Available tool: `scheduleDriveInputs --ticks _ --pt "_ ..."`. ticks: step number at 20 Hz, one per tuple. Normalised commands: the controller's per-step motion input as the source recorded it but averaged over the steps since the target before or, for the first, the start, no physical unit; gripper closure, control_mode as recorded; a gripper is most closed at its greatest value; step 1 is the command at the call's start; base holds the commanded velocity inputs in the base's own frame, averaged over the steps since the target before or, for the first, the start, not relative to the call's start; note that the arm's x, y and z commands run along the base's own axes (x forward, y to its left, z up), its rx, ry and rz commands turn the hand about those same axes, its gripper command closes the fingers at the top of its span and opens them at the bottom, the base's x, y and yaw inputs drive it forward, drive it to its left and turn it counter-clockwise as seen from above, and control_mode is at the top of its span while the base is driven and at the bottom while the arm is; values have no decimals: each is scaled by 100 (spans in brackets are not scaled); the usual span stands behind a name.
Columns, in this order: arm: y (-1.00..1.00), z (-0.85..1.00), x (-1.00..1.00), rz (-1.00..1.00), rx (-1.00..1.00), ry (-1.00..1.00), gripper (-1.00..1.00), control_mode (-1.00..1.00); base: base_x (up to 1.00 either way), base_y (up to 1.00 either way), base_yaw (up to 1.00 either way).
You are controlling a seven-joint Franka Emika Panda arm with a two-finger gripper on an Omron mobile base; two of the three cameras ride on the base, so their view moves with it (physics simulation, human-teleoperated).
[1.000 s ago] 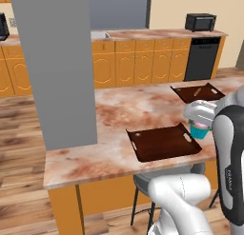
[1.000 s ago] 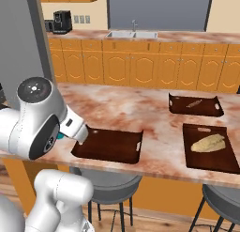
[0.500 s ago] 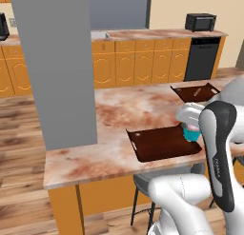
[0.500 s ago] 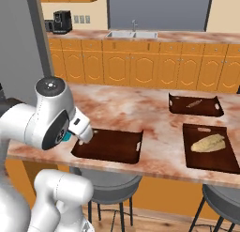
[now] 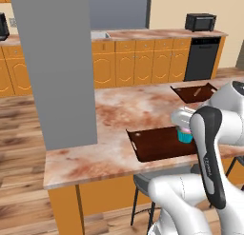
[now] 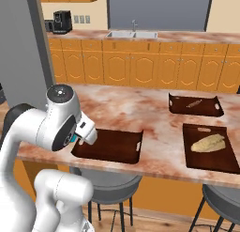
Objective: Take the cupcakes from the fridge and place them on the empty tray on the dining counter.
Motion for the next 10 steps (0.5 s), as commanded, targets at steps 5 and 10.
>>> scheduleDriveInputs --ticks 5,10 --pt "0 -24 31 0 0 -5 100 -100 0 0 0" --pt "0 -26 40 -3 -1 -3 100 -100 0 0 0"
